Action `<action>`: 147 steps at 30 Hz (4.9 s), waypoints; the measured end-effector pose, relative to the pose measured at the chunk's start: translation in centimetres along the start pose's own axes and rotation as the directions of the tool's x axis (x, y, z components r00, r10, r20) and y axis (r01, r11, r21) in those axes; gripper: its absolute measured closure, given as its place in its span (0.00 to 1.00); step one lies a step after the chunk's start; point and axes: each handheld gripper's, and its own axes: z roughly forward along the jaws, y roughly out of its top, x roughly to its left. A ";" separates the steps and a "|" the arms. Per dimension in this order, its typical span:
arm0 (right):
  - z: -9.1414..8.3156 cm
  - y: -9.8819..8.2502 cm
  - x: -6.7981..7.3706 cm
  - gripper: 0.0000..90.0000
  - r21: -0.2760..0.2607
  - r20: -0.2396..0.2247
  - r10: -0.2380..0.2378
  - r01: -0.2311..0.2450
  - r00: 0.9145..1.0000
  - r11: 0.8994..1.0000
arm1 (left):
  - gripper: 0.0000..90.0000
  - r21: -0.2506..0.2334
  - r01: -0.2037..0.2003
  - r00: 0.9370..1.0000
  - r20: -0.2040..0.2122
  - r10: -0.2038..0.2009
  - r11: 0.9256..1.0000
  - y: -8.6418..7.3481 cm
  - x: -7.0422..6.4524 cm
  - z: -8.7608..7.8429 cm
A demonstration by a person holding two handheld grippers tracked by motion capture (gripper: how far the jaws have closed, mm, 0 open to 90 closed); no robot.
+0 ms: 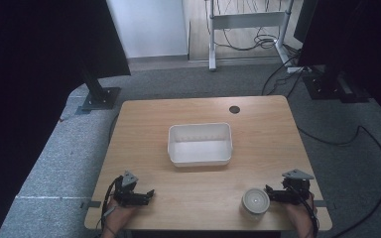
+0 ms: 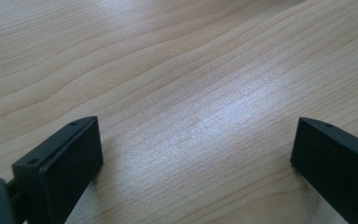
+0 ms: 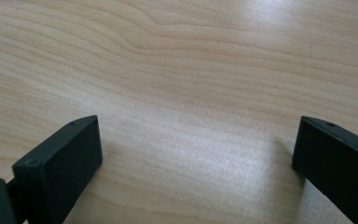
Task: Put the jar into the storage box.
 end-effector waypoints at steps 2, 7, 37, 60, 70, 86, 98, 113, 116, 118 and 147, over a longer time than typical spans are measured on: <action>0.2 0.2 -0.1 0.01 0.001 -0.001 0.000 0.000 1.000 1.000 | 0.02 0.000 0.000 1.000 0.000 0.000 1.000 0.0 0.0 0.0; 0.2 0.2 -0.1 0.01 0.001 -0.001 -0.001 0.001 1.000 1.000 | 0.02 0.000 -0.002 1.000 0.001 0.002 1.000 0.0 0.0 0.0; 0.2 0.2 -0.1 0.03 -0.004 -0.005 -0.004 0.004 1.000 1.000 | 0.06 -0.028 -0.051 0.998 0.037 0.052 0.998 0.7 -1.1 -0.8; 0.2 0.2 -0.1 0.03 -0.005 -0.005 -0.004 0.004 1.000 1.000 | 0.07 -0.090 -0.103 0.982 0.147 0.116 0.991 2.0 -3.6 -1.7; 0.2 0.2 -0.1 0.03 -0.005 -0.005 -0.004 0.004 1.000 1.000 | 0.09 -0.120 -0.149 0.972 0.167 0.168 0.981 3.1 -5.4 -2.0; 0.2 0.2 -0.1 0.03 -0.004 -0.005 -0.004 0.004 1.000 1.000 | 0.07 -0.160 -0.211 0.940 0.236 0.245 0.964 5.1 -9.0 -1.3; 0.2 0.2 -0.1 0.03 -0.004 -0.006 -0.004 0.004 1.000 1.000 | 0.06 -0.200 -0.263 0.901 0.298 0.314 0.944 6.8 -12.0 -0.1; 0.2 0.2 -0.1 0.03 -0.004 -0.008 -0.006 0.006 1.000 1.000 | 0.04 -0.227 -0.276 0.871 0.351 0.343 0.934 8.3 -14.6 1.6; 0.2 0.2 -0.1 0.03 -0.004 -0.008 -0.006 0.006 1.000 1.000 | 0.03 -0.226 -0.288 0.863 0.360 0.354 0.931 8.6 -15.1 1.8; 0.2 0.2 -0.1 0.03 -0.004 -0.009 -0.007 0.007 1.000 1.000 | 0.03 -0.225 -0.297 0.858 0.364 0.363 0.928 8.8 -15.6 2.1; 0.2 0.2 -0.1 0.03 -0.005 -0.016 -0.011 0.011 1.000 1.000 | 0.03 -0.264 -0.351 0.779 0.450 0.436 0.899 11.1 -21.6 4.2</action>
